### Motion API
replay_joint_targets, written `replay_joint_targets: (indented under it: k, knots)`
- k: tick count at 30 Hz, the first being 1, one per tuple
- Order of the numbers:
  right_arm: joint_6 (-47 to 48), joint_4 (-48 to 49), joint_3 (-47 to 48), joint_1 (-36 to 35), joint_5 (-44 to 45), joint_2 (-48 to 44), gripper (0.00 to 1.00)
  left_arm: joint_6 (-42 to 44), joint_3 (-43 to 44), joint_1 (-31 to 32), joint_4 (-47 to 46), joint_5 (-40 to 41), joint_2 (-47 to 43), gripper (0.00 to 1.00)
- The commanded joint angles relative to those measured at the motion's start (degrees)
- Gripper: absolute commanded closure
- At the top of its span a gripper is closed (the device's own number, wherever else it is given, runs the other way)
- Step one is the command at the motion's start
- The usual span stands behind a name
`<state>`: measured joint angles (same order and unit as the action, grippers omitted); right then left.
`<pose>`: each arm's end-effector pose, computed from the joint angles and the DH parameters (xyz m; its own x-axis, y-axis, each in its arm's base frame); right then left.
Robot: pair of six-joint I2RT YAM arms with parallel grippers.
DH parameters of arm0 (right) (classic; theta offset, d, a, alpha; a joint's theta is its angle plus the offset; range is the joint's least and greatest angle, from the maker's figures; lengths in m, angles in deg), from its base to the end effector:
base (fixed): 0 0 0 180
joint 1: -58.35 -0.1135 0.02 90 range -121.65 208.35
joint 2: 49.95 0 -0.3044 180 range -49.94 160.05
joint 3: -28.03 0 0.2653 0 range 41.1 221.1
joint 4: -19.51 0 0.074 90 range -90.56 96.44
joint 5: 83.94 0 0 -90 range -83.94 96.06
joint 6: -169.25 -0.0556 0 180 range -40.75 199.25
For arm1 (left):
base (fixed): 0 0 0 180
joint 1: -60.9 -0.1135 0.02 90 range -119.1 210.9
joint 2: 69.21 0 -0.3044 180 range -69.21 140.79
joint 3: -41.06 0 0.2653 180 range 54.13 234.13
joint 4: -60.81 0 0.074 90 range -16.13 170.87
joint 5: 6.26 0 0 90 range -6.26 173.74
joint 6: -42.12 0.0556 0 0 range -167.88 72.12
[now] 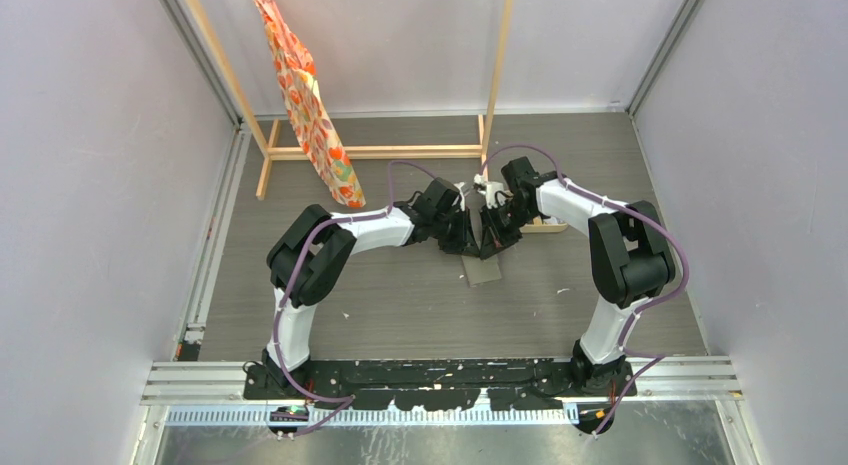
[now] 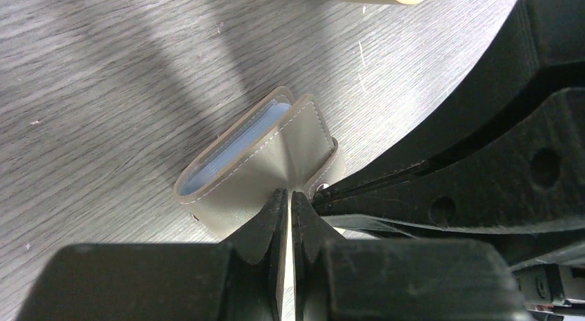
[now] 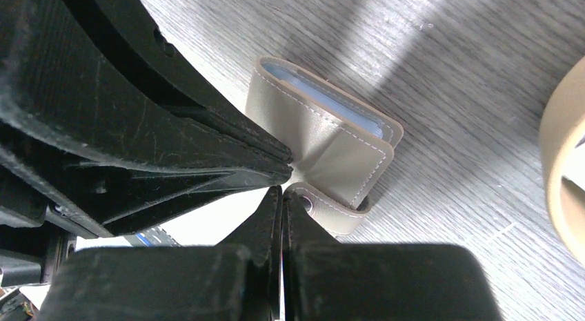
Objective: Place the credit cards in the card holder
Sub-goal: Close the card holder at the center of the board.
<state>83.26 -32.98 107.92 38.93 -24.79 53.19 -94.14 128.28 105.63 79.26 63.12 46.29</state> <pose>0.3328 0.1476 0.1872 -0.8835 -0.3751 -0.2805 -0.4675 0.7433 0.4785 0.3209 -0.3454 0.1708 -0.9574 -0.0034 -0.2886 0.2002 0.7125 -0.6725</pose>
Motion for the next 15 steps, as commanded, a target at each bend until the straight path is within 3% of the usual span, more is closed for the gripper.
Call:
replay_joint_targets:
  k: [1, 12, 15]
  knots:
    - [1.67, -0.57, -1.51, -0.41, -0.18, -1.39, 0.99, -0.14, -1.11, 0.01, -0.11, -0.23, 0.47, 0.92]
    - [3.11, -1.55, -0.37, -0.28, -3.95, -1.62, 0.99, -0.41, -1.99, -0.26, -1.25, -0.78, 0.2, 0.92]
    - [5.65, -3.94, 1.09, 0.3, -10.34, -3.88, 0.85, -0.41, -1.99, -0.26, -1.58, -0.97, 0.2, 0.92]
